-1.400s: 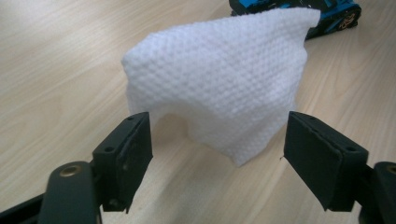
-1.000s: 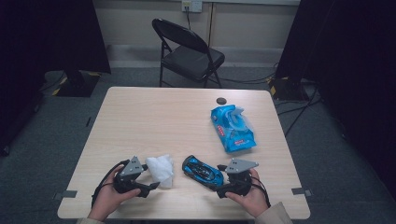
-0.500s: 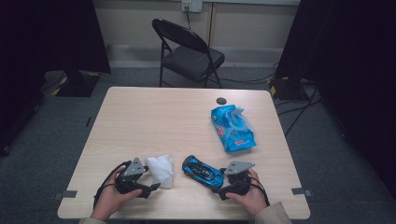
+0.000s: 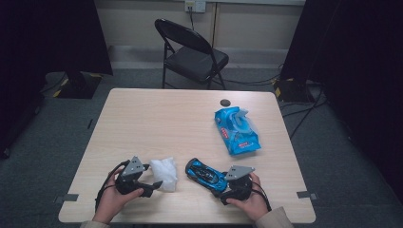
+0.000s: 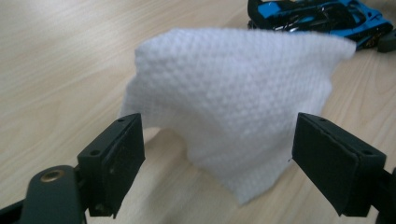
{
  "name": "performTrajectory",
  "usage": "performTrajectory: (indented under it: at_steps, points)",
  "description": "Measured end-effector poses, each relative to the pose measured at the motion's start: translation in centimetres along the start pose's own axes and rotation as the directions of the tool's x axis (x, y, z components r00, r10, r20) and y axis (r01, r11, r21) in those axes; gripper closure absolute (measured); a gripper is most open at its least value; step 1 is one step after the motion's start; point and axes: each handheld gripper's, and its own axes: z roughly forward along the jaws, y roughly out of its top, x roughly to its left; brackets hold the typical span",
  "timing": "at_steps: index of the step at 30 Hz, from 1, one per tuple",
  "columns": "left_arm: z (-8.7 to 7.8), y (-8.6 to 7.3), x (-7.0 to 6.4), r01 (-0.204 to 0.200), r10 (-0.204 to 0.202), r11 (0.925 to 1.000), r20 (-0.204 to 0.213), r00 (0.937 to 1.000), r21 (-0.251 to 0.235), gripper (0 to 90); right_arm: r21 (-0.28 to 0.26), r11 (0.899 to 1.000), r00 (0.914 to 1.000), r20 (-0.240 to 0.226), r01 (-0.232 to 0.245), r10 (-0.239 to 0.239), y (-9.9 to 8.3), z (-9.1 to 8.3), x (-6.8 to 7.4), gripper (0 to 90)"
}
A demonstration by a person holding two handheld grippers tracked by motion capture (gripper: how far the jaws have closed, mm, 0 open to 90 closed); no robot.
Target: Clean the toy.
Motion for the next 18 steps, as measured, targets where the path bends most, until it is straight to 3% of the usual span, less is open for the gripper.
performTrajectory:
  at_steps: [4, 9, 16, 18]
  points:
    - [0.8, 0.3, -0.5, -0.011, 0.011, 0.9999, 0.004, 0.9999, 0.011, 18.2, 0.000, 1.000, 1.0000, 0.001, 0.000, 0.000, 0.0, 0.0, 0.0, 18.8]
    - [2.3, 0.1, -1.0, -0.038, 0.039, 0.9979, -0.026, 0.9989, 0.053, 26.7, 0.000, 1.000, 1.0000, 0.001, 0.001, -0.001, 0.0, 0.0, 0.0, 18.9]
    - [3.1, 0.2, -1.4, -0.080, 0.082, 0.9961, -0.051, 0.9953, 0.039, 34.4, 0.000, 1.000, 1.0000, 0.001, 0.001, -0.001, 0.0, 0.0, 0.0, 18.8]
    - [3.7, 0.1, -1.7, -0.088, 0.091, 0.9943, -0.046, 0.9948, 0.059, 36.1, 0.000, 1.000, 1.0000, 0.001, 0.000, 0.000, 0.0, 0.0, 0.0, 18.9]
